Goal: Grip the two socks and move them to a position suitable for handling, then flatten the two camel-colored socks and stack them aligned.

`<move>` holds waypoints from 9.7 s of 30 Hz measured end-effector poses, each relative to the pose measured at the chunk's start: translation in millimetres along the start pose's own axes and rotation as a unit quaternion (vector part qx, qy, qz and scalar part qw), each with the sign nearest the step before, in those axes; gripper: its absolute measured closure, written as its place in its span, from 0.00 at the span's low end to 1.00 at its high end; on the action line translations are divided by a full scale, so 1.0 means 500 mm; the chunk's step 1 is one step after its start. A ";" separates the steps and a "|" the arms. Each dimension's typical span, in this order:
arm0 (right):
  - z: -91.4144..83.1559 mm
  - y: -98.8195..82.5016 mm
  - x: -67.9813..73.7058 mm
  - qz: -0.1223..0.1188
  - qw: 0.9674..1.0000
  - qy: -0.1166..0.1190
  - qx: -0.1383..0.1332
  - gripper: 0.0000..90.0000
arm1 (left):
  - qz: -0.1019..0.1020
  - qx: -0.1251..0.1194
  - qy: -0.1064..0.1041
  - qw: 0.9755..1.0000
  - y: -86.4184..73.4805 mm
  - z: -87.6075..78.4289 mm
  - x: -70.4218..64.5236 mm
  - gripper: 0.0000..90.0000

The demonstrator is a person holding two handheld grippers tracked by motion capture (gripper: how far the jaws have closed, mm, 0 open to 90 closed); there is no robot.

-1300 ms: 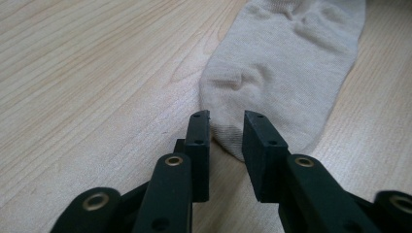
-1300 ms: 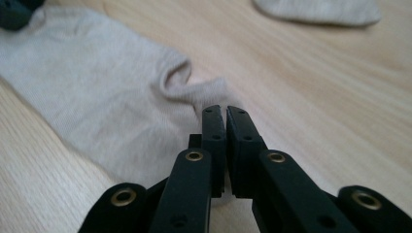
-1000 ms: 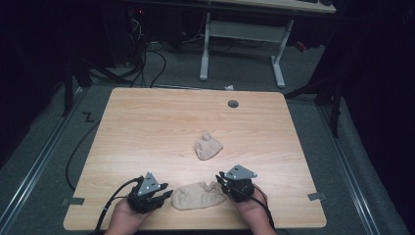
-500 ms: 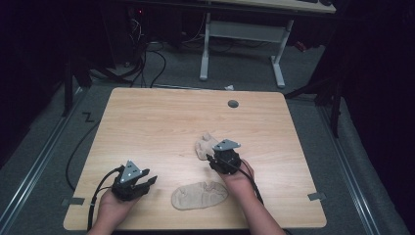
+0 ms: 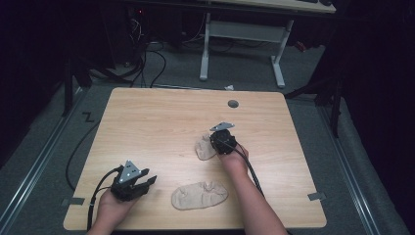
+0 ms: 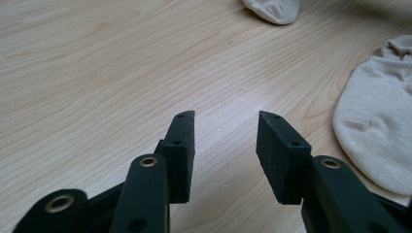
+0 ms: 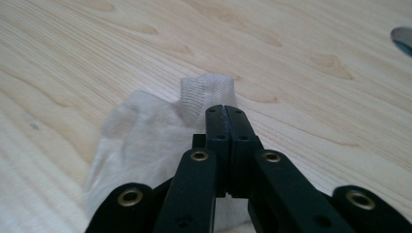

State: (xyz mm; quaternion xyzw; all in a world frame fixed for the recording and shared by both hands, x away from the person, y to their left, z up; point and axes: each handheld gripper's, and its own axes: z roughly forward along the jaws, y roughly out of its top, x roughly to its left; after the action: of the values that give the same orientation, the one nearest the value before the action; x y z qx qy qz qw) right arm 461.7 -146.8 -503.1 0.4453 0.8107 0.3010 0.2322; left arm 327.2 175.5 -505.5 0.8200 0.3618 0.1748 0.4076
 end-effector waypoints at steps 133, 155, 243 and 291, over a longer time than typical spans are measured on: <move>-0.134 -0.160 0.031 0.007 0.999 0.034 -0.040 0.81 | 0.013 0.002 -0.009 1.000 0.039 0.085 -0.040 0.58; -0.094 -0.161 0.022 0.036 0.997 0.070 -0.010 0.91 | -0.022 0.023 0.000 0.999 0.076 0.190 -0.042 0.93; -0.225 -0.263 0.105 -0.038 0.995 0.087 -0.005 0.94 | 0.040 0.057 -0.042 0.997 0.001 0.065 -0.146 0.85; -0.191 -0.258 -0.020 0.063 0.995 -0.016 -0.070 0.62 | -0.034 -0.018 0.045 0.998 0.028 0.017 0.058 0.60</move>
State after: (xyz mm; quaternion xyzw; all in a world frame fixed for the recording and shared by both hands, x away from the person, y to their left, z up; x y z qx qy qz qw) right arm 329.9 -236.9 -523.7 0.4825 0.7542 0.3642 0.2564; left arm 358.1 186.3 -499.8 0.7911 0.4045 0.2039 0.4109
